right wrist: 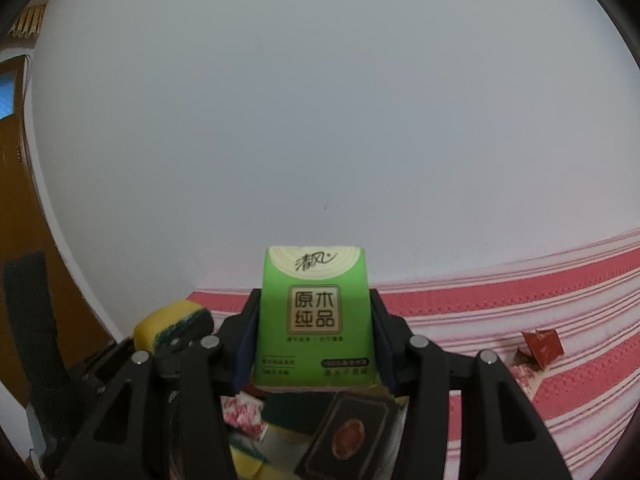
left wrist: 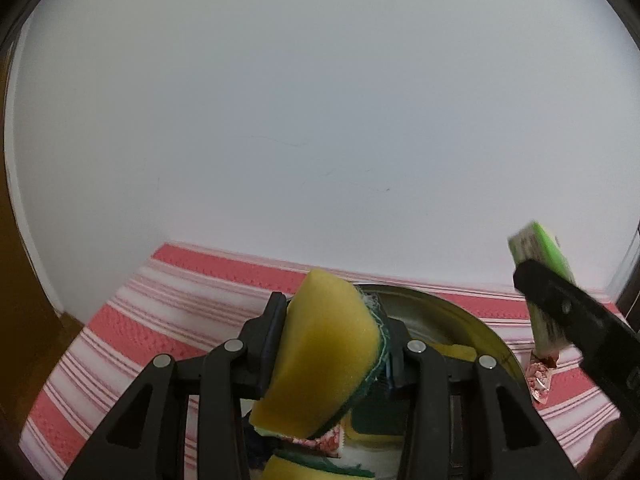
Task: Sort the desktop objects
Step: 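Carry the sponge and green tissue pack over the tin with both tools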
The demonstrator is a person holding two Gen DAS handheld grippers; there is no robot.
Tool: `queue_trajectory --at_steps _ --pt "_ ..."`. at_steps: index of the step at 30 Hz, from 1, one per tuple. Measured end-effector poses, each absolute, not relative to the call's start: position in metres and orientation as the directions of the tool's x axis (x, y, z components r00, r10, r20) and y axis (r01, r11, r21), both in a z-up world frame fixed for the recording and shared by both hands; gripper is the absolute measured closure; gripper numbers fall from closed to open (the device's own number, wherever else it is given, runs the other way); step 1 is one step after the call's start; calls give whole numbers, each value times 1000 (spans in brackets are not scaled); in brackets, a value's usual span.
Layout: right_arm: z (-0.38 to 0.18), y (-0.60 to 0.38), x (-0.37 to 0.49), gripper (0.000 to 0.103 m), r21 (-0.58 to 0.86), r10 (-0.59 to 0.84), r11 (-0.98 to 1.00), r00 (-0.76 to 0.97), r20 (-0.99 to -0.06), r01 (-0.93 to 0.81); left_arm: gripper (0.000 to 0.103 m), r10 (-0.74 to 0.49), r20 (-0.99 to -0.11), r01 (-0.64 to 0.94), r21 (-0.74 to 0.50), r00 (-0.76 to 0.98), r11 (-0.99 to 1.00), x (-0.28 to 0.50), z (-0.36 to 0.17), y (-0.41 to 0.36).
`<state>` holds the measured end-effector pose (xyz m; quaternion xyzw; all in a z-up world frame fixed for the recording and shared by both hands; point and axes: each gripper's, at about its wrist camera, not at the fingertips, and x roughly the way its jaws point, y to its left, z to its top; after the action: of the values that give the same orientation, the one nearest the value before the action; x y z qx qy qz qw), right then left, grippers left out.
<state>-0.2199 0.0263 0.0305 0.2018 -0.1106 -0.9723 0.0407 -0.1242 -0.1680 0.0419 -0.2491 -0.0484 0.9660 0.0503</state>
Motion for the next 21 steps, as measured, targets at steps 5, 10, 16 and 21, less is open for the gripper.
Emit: queue_trajectory --at_steps 5,10,16,21 --pt "27 12 -229 53 146 -77 -989 -929 -362 26 61 22 -473 -1 -46 -881 -999 -122 36 -177" --pt "21 10 -231 53 90 -34 -996 -937 -348 3 61 22 -507 1 -46 -862 -999 -124 26 -179" --pt "14 24 -237 53 66 -12 -998 -920 -393 -15 61 3 -529 15 -31 -848 -999 -134 19 -176" --pt "10 25 -243 53 58 -14 -998 -903 -430 -12 61 3 -546 9 -19 -838 -1000 -136 17 -172"
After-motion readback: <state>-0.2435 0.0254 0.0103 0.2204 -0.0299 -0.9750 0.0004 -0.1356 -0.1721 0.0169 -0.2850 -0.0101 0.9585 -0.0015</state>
